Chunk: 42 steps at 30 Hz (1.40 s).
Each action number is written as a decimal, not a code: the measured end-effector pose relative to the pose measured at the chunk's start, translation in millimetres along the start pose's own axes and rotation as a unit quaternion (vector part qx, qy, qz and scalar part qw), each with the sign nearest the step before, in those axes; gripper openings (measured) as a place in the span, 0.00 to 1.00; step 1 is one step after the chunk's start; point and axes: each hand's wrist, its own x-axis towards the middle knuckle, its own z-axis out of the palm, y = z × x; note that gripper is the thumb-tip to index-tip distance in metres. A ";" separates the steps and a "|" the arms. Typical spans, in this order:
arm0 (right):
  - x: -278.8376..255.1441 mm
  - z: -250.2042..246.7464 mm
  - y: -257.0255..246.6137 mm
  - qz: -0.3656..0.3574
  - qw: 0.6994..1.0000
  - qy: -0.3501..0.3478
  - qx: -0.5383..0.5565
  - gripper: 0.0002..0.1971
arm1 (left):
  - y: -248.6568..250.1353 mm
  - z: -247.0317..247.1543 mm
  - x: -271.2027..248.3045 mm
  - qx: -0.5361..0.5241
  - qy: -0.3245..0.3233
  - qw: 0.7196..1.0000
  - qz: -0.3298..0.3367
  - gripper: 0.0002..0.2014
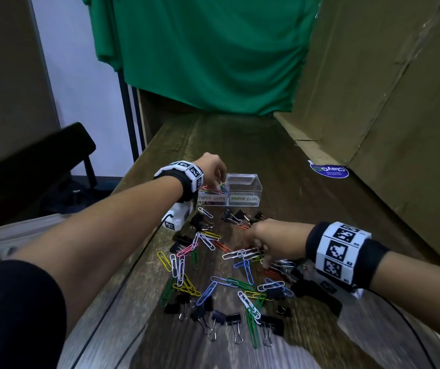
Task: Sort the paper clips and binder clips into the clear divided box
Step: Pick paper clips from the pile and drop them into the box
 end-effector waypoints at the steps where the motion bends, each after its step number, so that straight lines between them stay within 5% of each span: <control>1: -1.1 -0.3 0.0 0.001 1.000 0.006 0.014 0.13 | 0.6 0.4 0.3 0.000 -0.002 1.000 0.005 0.17; 2: -2.0 -0.2 -0.5 -0.003 1.000 0.000 0.025 0.14 | 1.1 -0.2 0.0 0.000 -0.003 1.000 0.008 0.18; 5: -3.1 2.7 -9.4 -0.035 0.999 -0.017 0.014 0.37 | 2.8 -5.2 -3.7 0.013 0.006 1.000 0.026 0.19; 11: 2.0 -2.8 -18.6 -0.028 1.000 0.002 0.008 0.41 | 20.5 -25.9 -45.3 0.043 0.047 0.997 0.052 0.13; 14: 1.1 -0.8 -20.6 -0.014 0.998 -0.022 -0.052 0.48 | 39.9 -19.6 -87.8 0.063 -0.071 0.994 0.055 0.14; 17: 4.6 3.1 -29.7 -0.025 0.998 0.009 -0.051 0.39 | 56.0 3.0 -125.1 0.095 -0.171 0.978 0.071 0.20; 21: 9.2 8.3 -35.4 -0.051 0.997 0.041 -0.049 0.35 | 60.3 23.1 -145.1 0.126 -0.163 0.977 0.057 0.30; 26: 4.6 6.0 -28.0 -0.053 0.997 0.059 -0.005 0.15 | 48.9 47.3 -162.4 0.104 -0.168 0.980 0.021 0.40; 36: 14.1 -34.7 4.3 0.006 0.991 0.084 0.103 0.05 | 48.3 56.5 -159.7 0.011 -0.131 0.991 0.035 0.24; 42: 36.7 -85.7 6.3 0.024 0.924 0.278 0.262 0.03 | 53.9 62.6 -164.8 0.009 -0.149 0.984 0.093 0.31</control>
